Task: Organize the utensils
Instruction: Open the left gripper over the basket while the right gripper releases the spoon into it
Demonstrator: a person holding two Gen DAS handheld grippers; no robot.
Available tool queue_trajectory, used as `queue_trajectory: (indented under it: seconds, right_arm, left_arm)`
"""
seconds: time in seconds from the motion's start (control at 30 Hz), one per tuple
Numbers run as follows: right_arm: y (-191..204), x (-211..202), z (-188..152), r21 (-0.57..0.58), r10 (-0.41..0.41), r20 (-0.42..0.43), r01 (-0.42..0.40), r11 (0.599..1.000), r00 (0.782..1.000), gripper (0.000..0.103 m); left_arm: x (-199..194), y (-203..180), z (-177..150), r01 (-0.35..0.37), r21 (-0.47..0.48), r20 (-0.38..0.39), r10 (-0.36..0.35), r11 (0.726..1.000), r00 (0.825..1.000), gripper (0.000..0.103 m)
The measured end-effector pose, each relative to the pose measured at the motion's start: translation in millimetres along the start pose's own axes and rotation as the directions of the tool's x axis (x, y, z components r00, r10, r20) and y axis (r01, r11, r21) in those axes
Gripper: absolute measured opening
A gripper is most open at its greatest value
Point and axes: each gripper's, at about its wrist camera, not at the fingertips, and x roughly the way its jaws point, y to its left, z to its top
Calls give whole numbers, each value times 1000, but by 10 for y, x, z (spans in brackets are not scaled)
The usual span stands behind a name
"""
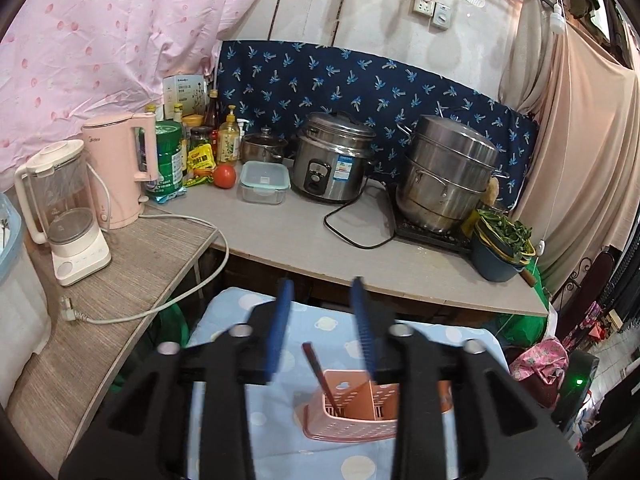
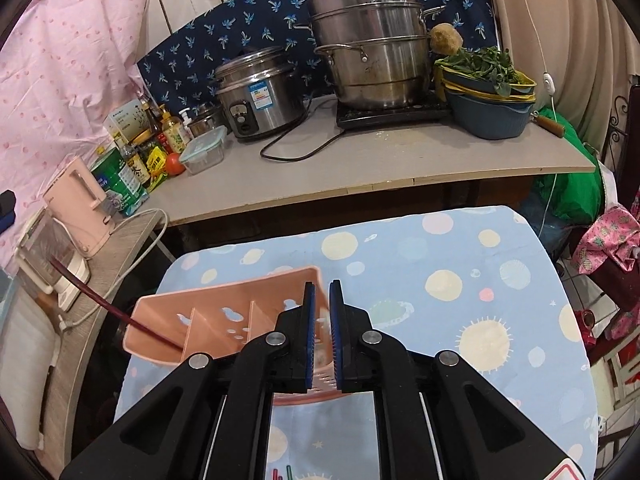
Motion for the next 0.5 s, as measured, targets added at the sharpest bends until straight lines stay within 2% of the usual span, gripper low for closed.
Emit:
queue_trajectory:
  seconds: [0.17, 0.27, 0.33, 0.5]
  right_arm:
    - [-15, -265, -68, -7, 4, 24, -4, 1000, 1000, 11]
    - [-37, -446, -172, -6, 6, 30, -6, 1000, 1000, 16]
    - [-54, -567, -278, -6, 7, 29, -7, 1000, 1000, 19]
    - [-99, -870, -659, -16, 2, 15, -2, 1000, 1000, 21]
  left_arm:
    - [-148, 40, -66, -18, 13, 1, 18, 1000, 1000, 37]
    - [-271, 64, -158, -25, 25, 0, 25, 999, 1000, 39]
    - [-350, 79, -242, -28, 38, -6, 28, 999, 1000, 43]
    - [-551, 137, -608, -44, 74, -47, 48, 996, 998, 43]
